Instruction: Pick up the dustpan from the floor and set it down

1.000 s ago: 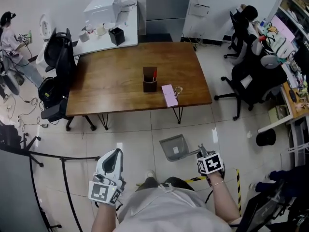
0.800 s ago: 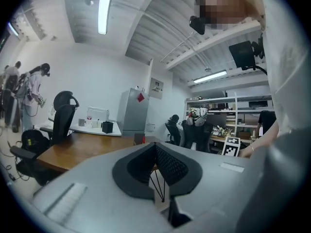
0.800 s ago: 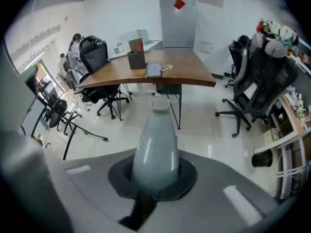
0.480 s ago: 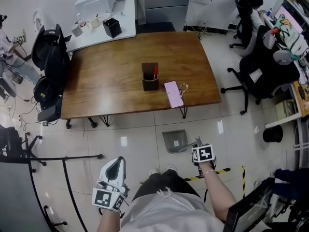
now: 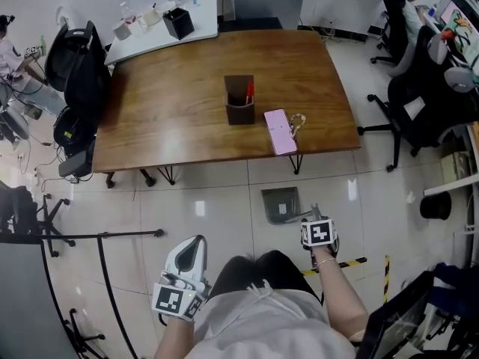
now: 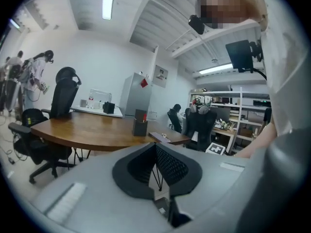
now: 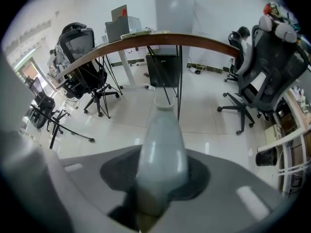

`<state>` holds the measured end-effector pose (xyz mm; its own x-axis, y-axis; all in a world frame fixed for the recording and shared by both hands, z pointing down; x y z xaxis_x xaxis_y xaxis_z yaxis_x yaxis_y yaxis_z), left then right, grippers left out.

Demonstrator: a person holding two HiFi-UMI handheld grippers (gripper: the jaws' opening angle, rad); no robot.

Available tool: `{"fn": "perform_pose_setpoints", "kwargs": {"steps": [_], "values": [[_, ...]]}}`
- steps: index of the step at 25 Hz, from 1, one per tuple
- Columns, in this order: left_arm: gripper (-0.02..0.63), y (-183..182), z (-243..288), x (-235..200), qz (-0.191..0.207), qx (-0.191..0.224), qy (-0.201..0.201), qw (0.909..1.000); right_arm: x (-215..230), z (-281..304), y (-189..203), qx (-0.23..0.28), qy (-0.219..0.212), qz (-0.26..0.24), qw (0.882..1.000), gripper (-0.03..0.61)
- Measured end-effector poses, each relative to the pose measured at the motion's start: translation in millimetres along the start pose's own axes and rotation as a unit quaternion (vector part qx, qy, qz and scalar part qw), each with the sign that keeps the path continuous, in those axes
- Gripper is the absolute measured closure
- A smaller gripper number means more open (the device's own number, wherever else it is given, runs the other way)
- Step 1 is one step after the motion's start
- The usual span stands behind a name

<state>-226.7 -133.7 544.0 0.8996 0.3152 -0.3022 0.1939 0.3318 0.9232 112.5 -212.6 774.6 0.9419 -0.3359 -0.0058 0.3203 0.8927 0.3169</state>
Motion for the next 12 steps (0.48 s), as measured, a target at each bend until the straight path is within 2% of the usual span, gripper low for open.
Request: {"fn": "perform_pose_setpoints", "kwargs": {"steps": [1,2,3,4,5,9,12], "values": [[0.6,-2,-1,-1,-0.005,0.004,-0.004,1.0,-2,2,4,-0.002,-0.001,-0.001,1.0,0.288],[0.6,-5,-1,-2,-0.005,0.006,-0.009,0.9999,-4,2,8,-0.001,-0.003,-0.007,1.0,0.15],[0.6,-8,-1,-3,-0.002,0.007,-0.013,0.9999,-5,1,10,0.002,-0.004,-0.014,1.0,0.128],[0.6,-10,-2,-5,0.001,0.007,-0.018,0.9998,-6,-1,11,0.006,-0.004,-0.022,1.0,0.017],[0.6,-13,-3,-6,0.001,0.007,-0.022,0.9997,-6,-4,12,0.009,-0.001,-0.028,1.0,-0.006],[0.6,-37,-12,-7,-0.018,0.008,-0.032,0.9993,-9,-38,16,-0.001,-0.008,-0.035,0.999,-0.006],[0.6,-53,-20,-2,-0.007,-0.006,-0.033,0.9994,-20,-93,-2,0.031,-0.038,-0.035,0.998,-0.006]]}}
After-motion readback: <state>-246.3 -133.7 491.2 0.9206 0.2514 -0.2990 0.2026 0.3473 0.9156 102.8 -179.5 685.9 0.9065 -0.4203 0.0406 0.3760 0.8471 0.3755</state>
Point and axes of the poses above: the fingertips, and each gripper's own axes: z forward along the fingers, x to its right, y out of its underside, the point moved 5 cm from there along -z, backward along the fingers, and after that the axes turned 5 degrees about -z, right-handed, at the moved point
